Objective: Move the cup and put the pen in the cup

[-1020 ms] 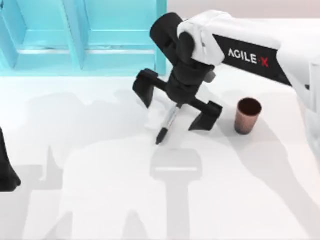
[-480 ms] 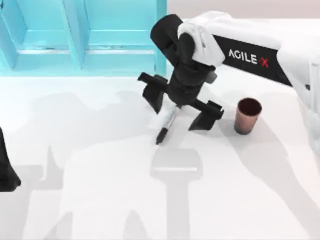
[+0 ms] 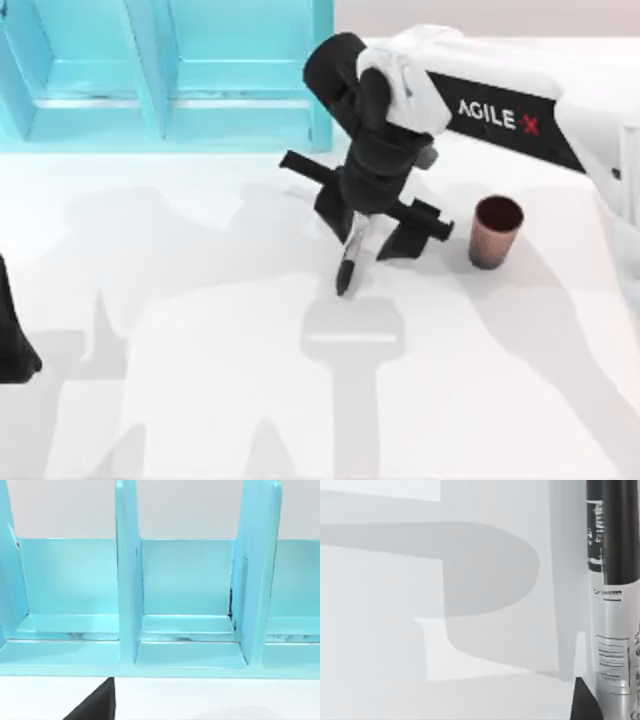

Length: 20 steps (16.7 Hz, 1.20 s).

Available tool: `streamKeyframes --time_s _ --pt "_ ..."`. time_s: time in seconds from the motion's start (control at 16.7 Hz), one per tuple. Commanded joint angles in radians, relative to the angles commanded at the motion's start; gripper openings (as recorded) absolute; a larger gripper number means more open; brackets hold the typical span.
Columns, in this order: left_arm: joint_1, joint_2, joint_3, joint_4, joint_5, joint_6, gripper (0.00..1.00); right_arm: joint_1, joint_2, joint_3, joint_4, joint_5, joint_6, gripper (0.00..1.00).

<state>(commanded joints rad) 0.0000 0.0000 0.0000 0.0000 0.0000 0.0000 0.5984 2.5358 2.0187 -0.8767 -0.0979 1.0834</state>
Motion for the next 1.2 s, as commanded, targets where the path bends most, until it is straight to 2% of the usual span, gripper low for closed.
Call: streamKeyframes --time_s 0.3,0.36,0.54,1.2 --pt "0.0 0.0 0.0 0.0 0.0 0.0 1.0 0.0 0.0 0.0 0.0 0.0 0.0 0.0" --pt "0.0 0.0 0.0 0.0 0.0 0.0 1.0 -0.01 -0.087 -0.021 -0.078 0.036 -0.037 0.0" --pt "0.0 0.0 0.0 0.0 0.0 0.0 1.0 0.008 -0.122 -0.048 -0.09 0.037 -0.031 0.0" --pt "0.0 0.0 0.0 0.0 0.0 0.0 1.0 0.131 -0.492 -0.294 -0.203 0.055 0.098 0.0"
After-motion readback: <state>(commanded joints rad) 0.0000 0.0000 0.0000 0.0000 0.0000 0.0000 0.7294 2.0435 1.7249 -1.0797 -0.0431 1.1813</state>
